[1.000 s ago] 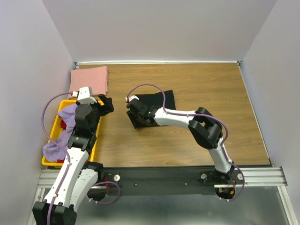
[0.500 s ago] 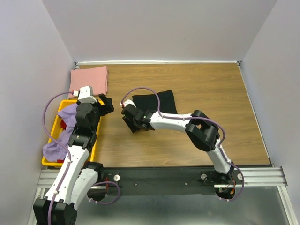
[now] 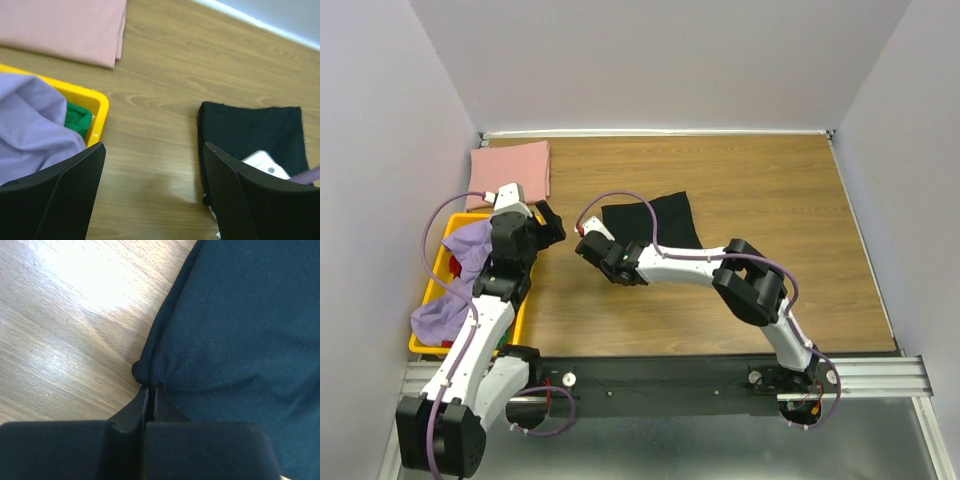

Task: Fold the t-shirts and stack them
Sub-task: Neatly place the folded tshirt to the corner

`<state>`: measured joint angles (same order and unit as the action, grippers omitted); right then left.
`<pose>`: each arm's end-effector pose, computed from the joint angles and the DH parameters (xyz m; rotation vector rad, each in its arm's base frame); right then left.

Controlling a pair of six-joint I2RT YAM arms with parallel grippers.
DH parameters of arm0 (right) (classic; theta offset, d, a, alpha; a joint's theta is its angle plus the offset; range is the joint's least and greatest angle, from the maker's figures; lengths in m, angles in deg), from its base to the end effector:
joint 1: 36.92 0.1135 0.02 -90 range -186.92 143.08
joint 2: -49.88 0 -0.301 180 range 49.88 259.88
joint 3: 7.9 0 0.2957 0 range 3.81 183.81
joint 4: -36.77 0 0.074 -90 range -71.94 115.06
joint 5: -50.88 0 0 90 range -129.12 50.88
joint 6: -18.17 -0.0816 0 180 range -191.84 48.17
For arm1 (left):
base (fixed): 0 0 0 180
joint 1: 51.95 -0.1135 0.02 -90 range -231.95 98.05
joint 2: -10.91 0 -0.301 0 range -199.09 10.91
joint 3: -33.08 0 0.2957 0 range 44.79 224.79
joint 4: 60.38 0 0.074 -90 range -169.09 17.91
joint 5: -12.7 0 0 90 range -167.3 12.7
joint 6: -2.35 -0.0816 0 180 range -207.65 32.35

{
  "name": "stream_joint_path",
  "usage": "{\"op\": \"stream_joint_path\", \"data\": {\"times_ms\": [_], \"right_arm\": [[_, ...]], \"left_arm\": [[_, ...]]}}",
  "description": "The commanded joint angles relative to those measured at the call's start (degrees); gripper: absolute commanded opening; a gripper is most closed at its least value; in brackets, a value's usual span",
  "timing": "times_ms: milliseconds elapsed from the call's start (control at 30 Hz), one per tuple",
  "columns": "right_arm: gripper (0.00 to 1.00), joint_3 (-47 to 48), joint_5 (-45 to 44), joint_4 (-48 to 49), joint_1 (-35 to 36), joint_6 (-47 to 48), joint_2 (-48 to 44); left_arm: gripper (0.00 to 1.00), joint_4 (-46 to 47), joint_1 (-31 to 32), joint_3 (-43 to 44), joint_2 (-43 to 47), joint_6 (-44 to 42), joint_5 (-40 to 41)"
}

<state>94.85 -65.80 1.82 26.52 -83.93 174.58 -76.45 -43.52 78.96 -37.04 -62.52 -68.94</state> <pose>0.2768 0.4719 0.1274 -0.8912 2.2464 -0.0131 0.2599 -0.0265 0.2782 -0.3735 1.8552 -0.2631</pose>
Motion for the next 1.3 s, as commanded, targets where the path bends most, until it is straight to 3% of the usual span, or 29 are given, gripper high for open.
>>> {"op": "stream_joint_path", "data": {"times_ms": [0,267,567,1067,1267], "right_arm": [[0.01,-4.5,0.7,-4.5,0.5,-1.3,-0.2],[0.01,-7.9,2.9,1.9,0.3,-2.7,-8.6],[0.01,-10.5,3.8,4.4,-0.8,-4.2,-12.0],[0.01,-12.7,7.1,7.9,-1.4,-6.4,-15.1],[0.01,-13.3,7.3,8.5,-1.7,-7.1,-16.4]], "left_arm": [[0.87,-4.0,-0.4,1.8,-4.1,3.5,-1.2],[0.89,-4.3,-0.4,4.6,-17.4,9.1,-13.3],[0.93,5.8,0.1,4.6,-30.4,15.4,-29.2],[0.94,21.0,6.2,1.1,-39.0,28.6,-31.5],[0.85,23.1,8.5,1.1,-43.3,30.8,-30.0]]}}
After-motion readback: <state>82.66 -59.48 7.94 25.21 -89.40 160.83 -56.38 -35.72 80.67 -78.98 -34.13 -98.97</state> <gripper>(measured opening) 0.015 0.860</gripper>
